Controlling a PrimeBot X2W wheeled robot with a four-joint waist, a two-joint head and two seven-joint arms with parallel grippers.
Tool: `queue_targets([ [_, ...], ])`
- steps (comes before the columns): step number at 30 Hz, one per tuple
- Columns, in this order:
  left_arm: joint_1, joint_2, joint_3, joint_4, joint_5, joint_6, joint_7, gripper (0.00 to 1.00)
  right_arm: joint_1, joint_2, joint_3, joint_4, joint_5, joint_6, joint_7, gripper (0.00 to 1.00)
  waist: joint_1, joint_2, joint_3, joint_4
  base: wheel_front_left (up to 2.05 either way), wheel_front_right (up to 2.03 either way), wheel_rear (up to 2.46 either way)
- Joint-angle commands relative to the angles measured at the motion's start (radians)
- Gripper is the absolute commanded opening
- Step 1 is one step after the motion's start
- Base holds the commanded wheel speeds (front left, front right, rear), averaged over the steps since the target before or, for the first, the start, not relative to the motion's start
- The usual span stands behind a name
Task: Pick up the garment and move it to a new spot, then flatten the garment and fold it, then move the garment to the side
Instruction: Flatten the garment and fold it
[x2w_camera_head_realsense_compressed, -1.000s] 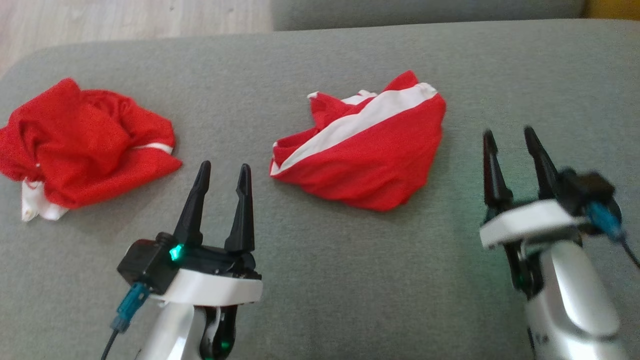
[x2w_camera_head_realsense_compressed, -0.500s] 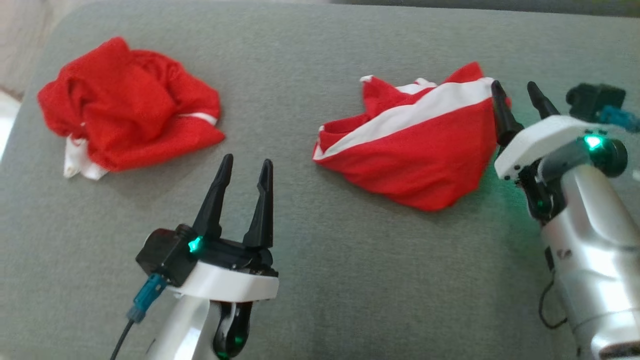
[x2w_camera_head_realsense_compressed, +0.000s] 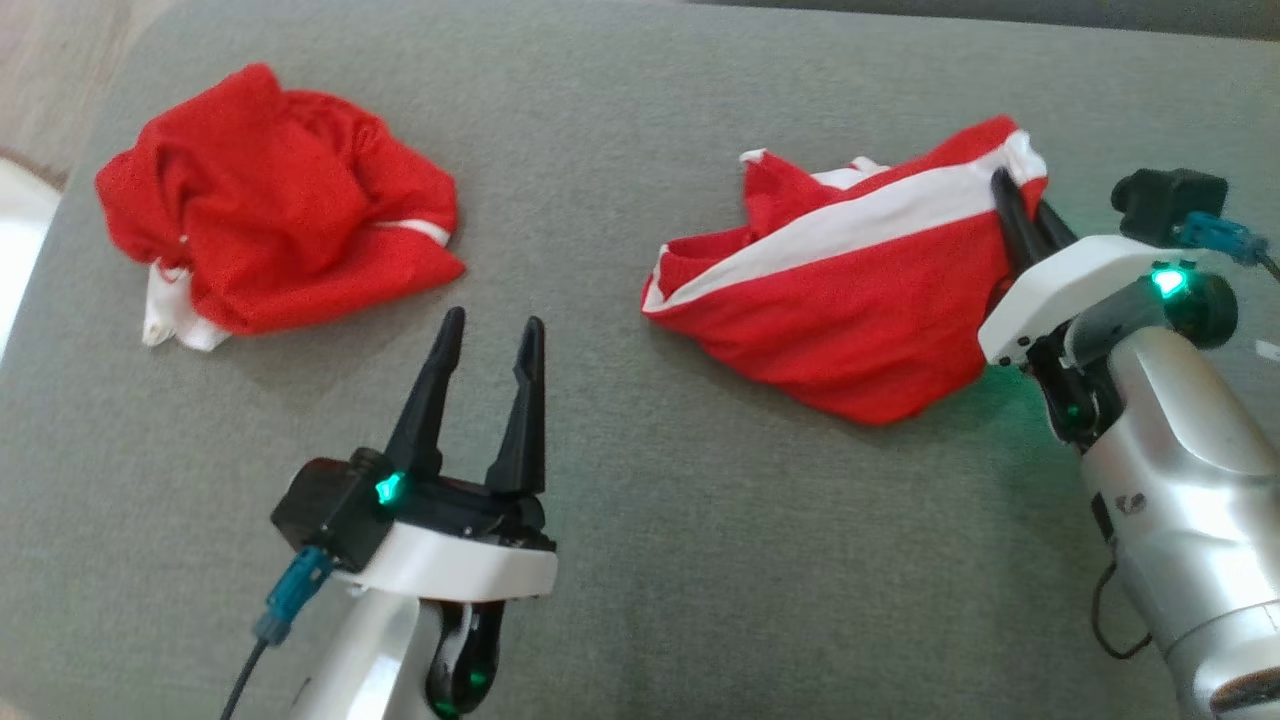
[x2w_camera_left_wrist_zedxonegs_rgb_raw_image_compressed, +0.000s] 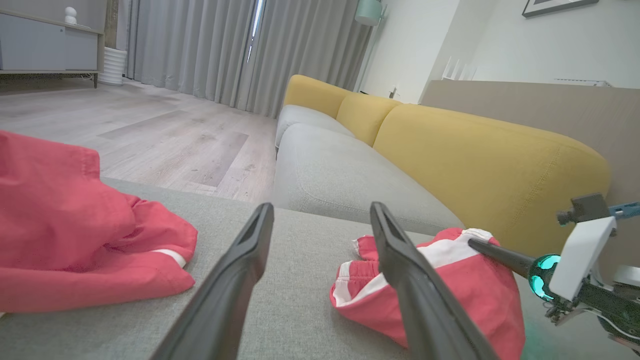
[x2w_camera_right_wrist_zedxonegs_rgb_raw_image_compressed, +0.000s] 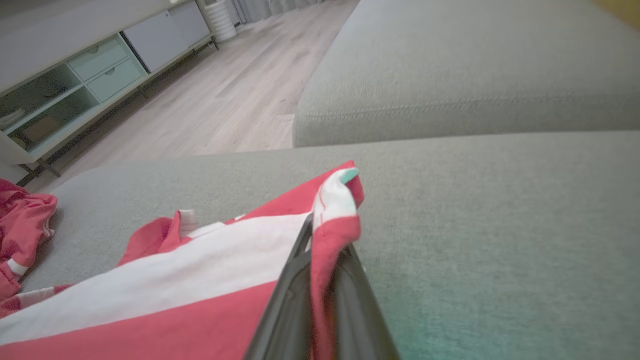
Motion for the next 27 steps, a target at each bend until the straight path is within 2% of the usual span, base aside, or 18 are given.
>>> queue_targets([
  [1,-0.016,0.002,0.041,-0.030,0.003,0.006,-0.005,1.00,-0.026,-0.012,0.020,-0.047,0.002,0.007,-0.039,0.00,0.0000,0.0000,-0.020,-0.024,0.00,0.00,0.00],
  [5,-0.009,0.002,0.056,-0.033,0.007,0.007,-0.005,1.00,-0.002,-0.034,0.018,-0.096,-0.006,0.007,-0.111,0.00,0.0000,0.0000,-0.039,-0.058,0.00,0.00,0.00],
  [11,0.016,0.002,0.091,-0.039,0.013,0.008,-0.005,1.00,0.125,-0.056,-0.069,-0.263,-0.076,0.007,-0.173,0.00,0.0000,0.0000,-0.091,-0.134,0.00,0.00,0.00],
  [15,0.036,0.002,0.111,-0.044,0.010,0.007,-0.005,1.00,0.298,-0.014,-0.138,-0.418,-0.136,0.007,-0.145,0.00,0.0000,0.0000,-0.117,-0.185,0.00,0.00,0.00],
  [19,0.052,0.002,0.129,-0.045,0.011,0.006,-0.005,1.00,0.497,0.061,-0.181,-0.558,-0.204,0.007,-0.073,0.00,0.0000,0.0000,-0.142,-0.231,0.00,0.00,0.00],
  [23,0.056,0.002,0.139,-0.048,0.014,0.003,-0.005,1.00,0.631,0.113,-0.235,-0.616,-0.258,0.007,-0.021,0.00,0.0000,0.0000,-0.155,-0.272,0.00,0.00,0.00],
  [25,0.056,0.002,0.139,-0.048,0.015,0.002,-0.005,1.00,0.651,0.128,-0.263,-0.614,-0.293,0.007,-0.014,1.00,0.0000,0.0000,-0.159,-0.285,0.00,0.00,0.00],
  [27,0.053,0.002,0.137,-0.048,0.016,0.001,-0.005,1.00,0.649,0.141,-0.292,-0.611,-0.311,0.007,-0.022,1.00,0.0000,0.0000,-0.158,-0.292,0.00,0.00,0.00],
])
